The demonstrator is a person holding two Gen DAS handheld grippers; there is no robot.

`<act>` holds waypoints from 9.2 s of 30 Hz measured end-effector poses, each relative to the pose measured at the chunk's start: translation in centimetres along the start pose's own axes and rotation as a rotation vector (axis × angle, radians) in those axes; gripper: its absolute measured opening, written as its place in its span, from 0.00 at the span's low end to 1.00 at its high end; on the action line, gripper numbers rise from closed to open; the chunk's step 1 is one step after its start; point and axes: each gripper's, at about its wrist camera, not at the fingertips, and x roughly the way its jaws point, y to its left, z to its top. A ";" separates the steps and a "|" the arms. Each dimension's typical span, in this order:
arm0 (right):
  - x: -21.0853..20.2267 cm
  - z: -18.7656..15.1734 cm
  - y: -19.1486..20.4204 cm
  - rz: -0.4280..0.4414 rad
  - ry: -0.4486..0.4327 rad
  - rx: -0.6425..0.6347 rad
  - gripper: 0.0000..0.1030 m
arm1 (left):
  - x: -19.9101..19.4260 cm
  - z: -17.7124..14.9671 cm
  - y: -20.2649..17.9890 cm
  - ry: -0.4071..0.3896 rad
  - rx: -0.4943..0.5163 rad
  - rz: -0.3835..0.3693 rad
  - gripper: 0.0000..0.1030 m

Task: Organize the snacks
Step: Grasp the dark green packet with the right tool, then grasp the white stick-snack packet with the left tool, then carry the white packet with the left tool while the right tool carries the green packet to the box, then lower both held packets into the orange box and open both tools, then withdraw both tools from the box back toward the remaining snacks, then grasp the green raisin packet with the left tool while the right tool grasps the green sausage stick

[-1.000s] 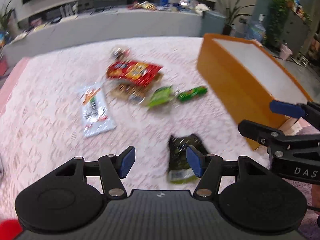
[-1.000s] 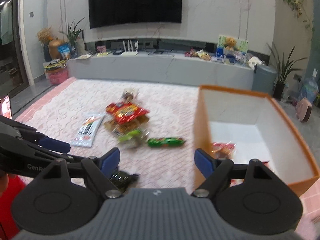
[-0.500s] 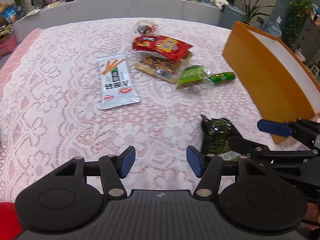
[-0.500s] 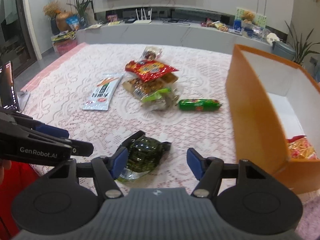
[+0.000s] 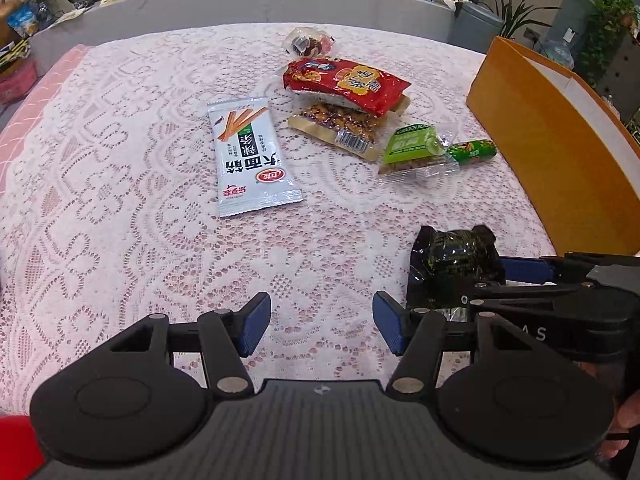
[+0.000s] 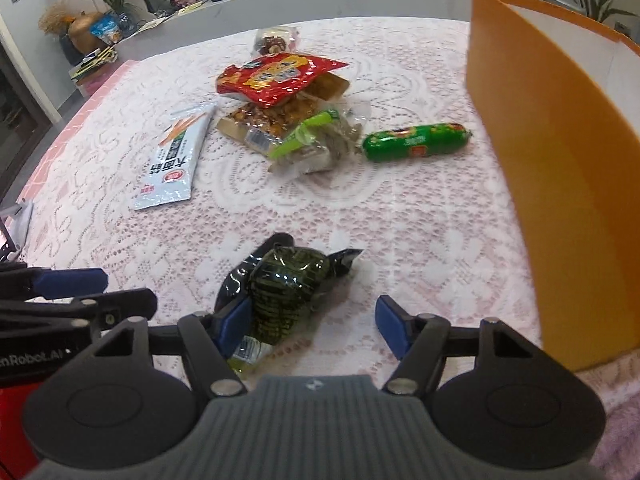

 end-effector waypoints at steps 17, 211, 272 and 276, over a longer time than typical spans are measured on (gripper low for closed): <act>0.5 2.0 -0.9 0.120 0.010 0.073 0.51 | 1.4 0.5 0.2 0.029 0.006 -0.010 0.67; -13.9 1.3 -9.9 -0.164 -0.369 -0.156 0.54 | -4.1 6.4 -14.1 -0.311 0.332 0.002 0.66; 2.6 5.2 -4.1 -0.239 -0.235 -0.254 0.42 | 9.6 11.8 -7.4 -0.025 0.199 -0.125 0.59; 2.8 5.1 -4.3 -0.225 -0.220 -0.240 0.43 | 10.1 12.0 -7.5 0.005 0.258 -0.123 0.59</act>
